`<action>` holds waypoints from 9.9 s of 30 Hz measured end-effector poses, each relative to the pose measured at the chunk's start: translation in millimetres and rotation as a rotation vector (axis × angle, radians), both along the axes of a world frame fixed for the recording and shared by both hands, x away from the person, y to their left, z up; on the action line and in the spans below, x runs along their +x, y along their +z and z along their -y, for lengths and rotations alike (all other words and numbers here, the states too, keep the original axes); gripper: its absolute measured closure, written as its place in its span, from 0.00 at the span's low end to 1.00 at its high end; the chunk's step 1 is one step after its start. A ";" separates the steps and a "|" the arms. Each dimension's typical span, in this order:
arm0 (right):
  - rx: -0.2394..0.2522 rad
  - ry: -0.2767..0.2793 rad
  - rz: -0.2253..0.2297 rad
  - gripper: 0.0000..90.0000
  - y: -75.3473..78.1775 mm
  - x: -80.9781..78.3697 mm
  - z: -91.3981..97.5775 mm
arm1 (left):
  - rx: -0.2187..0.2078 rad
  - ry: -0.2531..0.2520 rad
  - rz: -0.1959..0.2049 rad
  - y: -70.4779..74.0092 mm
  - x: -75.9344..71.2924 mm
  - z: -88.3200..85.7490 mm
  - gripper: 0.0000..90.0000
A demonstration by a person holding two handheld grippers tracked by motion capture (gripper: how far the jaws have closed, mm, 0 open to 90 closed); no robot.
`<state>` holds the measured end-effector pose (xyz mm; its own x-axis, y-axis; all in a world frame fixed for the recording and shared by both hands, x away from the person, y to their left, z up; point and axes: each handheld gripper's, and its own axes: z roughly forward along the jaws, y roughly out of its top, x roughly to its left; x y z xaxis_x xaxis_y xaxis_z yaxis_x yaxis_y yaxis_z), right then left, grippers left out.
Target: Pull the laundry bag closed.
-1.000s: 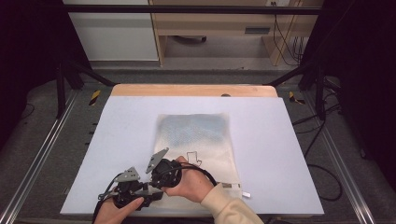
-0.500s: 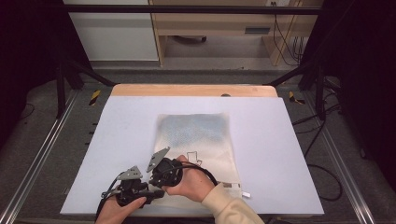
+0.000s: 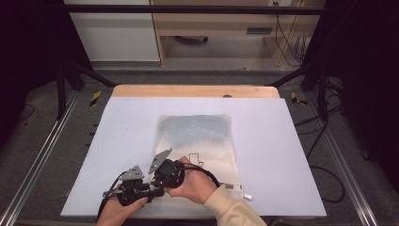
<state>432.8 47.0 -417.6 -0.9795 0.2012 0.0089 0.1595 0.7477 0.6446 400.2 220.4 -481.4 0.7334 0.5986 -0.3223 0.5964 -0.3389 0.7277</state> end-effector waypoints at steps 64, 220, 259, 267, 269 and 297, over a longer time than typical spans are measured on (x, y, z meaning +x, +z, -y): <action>-0.083 0.020 0.002 0.91 -11.0 2.4 11.8 | 0.006 0.003 -0.009 2.2 0.0 -5.0 0.94; -0.109 -0.084 -0.016 0.91 -16.4 4.2 73.6 | -0.010 -0.003 0.029 6.1 -7.7 1.5 0.94; -0.104 -0.087 0.004 0.91 -18.8 4.8 72.6 | 0.005 -0.014 0.046 8.4 -7.6 1.2 0.94; -0.094 -0.086 0.003 0.91 -20.6 2.3 74.3 | 0.007 -0.011 0.042 7.7 -7.9 1.4 0.94; -0.094 -0.086 0.002 0.91 -20.4 2.3 74.4 | 0.006 -0.010 0.041 7.4 -7.7 1.3 0.94; -0.093 -0.085 0.009 0.91 -16.4 -3.0 76.6 | 0.008 -0.011 0.054 9.5 -8.5 1.4 0.94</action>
<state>429.8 -29.7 -434.0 -0.9589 0.2827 -0.0225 0.2189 0.7884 0.5749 391.7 219.0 -471.9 0.7558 0.5931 -0.2776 0.5529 -0.3509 0.7557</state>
